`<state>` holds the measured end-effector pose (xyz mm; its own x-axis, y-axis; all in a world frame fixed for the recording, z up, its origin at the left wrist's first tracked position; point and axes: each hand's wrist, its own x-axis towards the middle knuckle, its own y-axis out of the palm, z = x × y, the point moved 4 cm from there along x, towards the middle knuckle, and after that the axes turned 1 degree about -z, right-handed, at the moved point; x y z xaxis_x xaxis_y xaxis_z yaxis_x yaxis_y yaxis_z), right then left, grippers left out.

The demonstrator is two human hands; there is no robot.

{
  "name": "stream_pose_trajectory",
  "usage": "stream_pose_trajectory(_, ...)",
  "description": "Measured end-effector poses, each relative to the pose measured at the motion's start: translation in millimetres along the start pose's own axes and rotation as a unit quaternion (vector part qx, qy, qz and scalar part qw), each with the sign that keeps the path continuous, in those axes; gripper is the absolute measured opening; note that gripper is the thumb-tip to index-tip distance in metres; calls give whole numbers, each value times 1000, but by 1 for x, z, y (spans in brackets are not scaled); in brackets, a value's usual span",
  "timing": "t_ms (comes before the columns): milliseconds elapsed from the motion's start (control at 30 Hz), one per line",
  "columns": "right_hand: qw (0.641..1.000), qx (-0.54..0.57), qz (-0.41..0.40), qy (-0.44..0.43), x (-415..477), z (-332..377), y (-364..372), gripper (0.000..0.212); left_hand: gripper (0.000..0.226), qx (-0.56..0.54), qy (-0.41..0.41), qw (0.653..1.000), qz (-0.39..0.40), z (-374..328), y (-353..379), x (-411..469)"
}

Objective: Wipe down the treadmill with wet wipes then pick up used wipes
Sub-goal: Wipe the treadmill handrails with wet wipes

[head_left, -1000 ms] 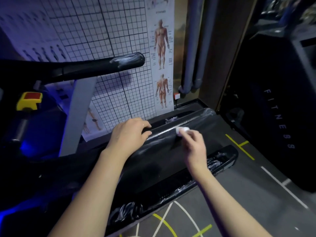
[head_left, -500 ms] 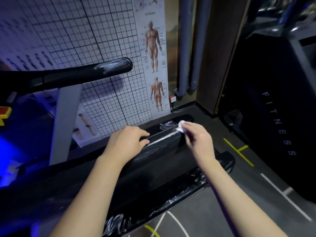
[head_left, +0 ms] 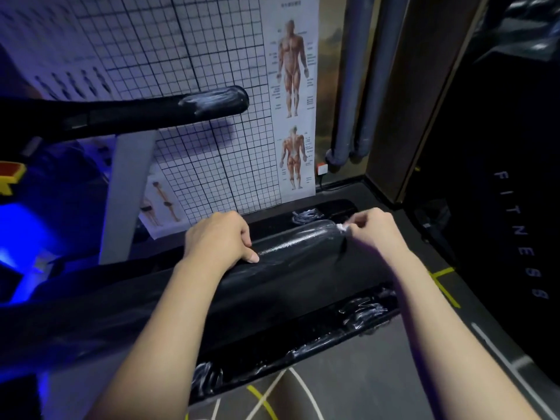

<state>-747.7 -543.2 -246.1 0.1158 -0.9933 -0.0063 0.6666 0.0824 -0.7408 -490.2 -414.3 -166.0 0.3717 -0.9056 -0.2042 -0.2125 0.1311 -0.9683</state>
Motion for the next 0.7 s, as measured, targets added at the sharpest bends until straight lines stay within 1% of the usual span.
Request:
stream_pose_trajectory(33,1000,14,-17,18,-1,-5,-4,18,30,-3,-4,1000,3,-1,0,0)
stream_pose_trajectory(67,997,47,-52,14,-6,-4,-6,16,30,-5,-7,1000,7,-1,-1,0)
stream_pose_trajectory(100,991,89,-96,-14,-13,5,-6,15,30,-7,-11,1000,11,-2,-2,0)
stream_pose_trajectory(133,982,123,-130,-65,-22,18,-3,19,30,-8,-12,1000,15,-2,-3,0)
stream_pose_trajectory(167,971,145,-137,-135,-32,33,5,24,30,-9,-13,1000,17,-3,-4,1)
stream_pose_trajectory(200,958,145,-123,-214,-44,47,17,28,30,-10,-12,1000,18,-3,-4,1)
stream_pose_trajectory(233,944,124,-106,-286,-55,56,31,29,30,-10,-11,1000,17,-4,-5,1)
stream_pose_trajectory(267,931,93,-105,-337,-64,57,42,28,30,-11,-11,1000,16,-3,-4,1)
stream_pose_trajectory(300,922,70,-123,-361,-66,49,48,27,31,-11,-9,1000,14,-2,-3,1)
stream_pose_trajectory(333,923,60,-151,-350,-64,35,48,28,30,-11,-8,1000,9,-1,-2,1)
stream_pose_trajectory(367,932,55,-183,-309,-59,19,42,28,30,-12,-7,1000,0,1,0,1)
stream_pose_trajectory(433,955,51,-227,-185,-47,-9,29,27,29,-16,-10,1000,-13,3,2,1)
stream_pose_trajectory(467,959,57,-236,-145,-43,-11,26,25,28,-16,-10,1000,-15,3,3,0)
stream_pose_trajectory(500,957,70,-241,-148,-44,-2,27,26,28,-14,-7,1000,-17,3,3,0)
stream_pose_trajectory(533,950,85,-235,-189,-48,13,30,27,29,-13,-6,1000,-20,2,4,0)
stream_pose_trajectory(600,932,96,-198,-289,-63,38,42,31,29,-16,-7,1000,-25,3,4,0)
stream_pose_trajectory(633,932,90,-188,-298,-64,38,45,33,28,-21,-10,999,-27,4,4,0)
stream_pose_trajectory(667,943,95,-185,-258,-59,29,43,34,29,-28,-13,999,-30,6,5,0)
stream_pose_trajectory(700,960,118,-185,-176,-51,15,39,33,29,-36,-16,999,-34,8,7,0)
